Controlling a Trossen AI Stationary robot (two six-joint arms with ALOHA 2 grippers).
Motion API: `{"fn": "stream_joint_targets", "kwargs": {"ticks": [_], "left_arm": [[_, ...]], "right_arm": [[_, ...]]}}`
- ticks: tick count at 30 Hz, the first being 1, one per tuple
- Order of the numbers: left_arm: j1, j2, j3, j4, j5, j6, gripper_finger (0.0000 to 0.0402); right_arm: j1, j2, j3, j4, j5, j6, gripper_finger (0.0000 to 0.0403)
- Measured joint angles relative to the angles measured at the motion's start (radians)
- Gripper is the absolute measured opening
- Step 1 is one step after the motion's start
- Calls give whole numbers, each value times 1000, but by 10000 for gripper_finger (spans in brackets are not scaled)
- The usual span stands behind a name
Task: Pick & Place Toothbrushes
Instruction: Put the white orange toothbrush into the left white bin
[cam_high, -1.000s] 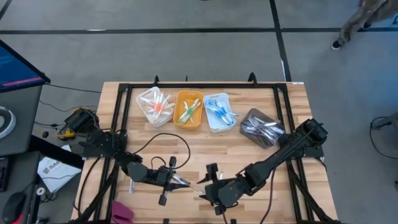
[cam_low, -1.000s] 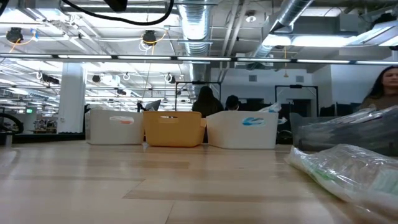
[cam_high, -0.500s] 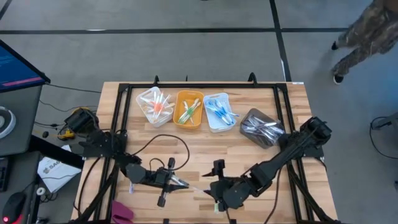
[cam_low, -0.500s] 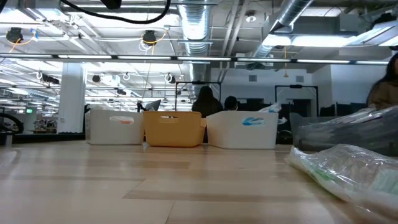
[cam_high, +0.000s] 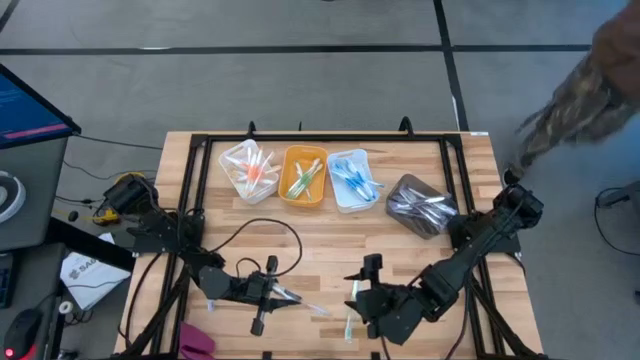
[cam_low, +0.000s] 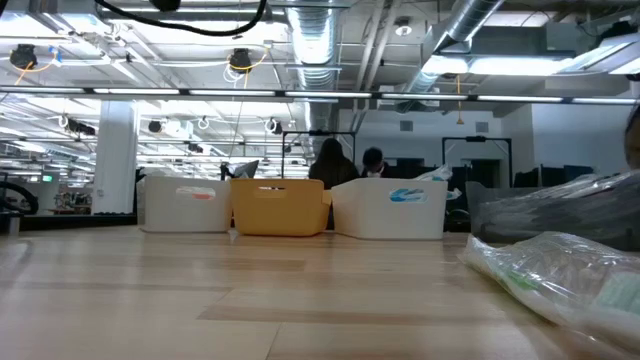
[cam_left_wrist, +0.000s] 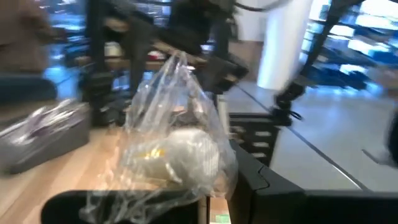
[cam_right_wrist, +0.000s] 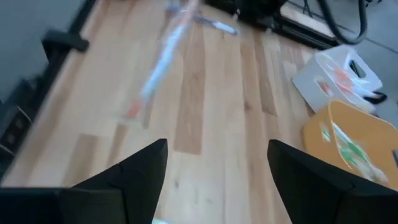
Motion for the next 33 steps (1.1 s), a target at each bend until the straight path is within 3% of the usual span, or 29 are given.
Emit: {"fn": "stream_joint_targets", "kwargs": {"ticks": [4, 9, 15, 20, 25, 33], "left_arm": [[17, -2, 0, -43, -157, -107, 11], [83, -86, 0, -194, -165, -175, 11], [160, -313, 0, -485, -167, -222, 11], [209, -522, 1, -687, -178, -223, 11], [240, -682, 1, -864, -228, -222, 11], [331, -831, 1, -1108, -251, -222, 11]], "right_arm": [[0, -2, 0, -102, 15, 3, 271], [-19, -11, 0, -272, 71, 106, 271], [-79, -10, 0, -441, 87, 178, 271], [-146, -10, 0, -544, 183, 166, 271], [-242, -10, 0, -524, 201, 104, 271], [-371, -10, 0, -363, 200, -74, 271]]}}
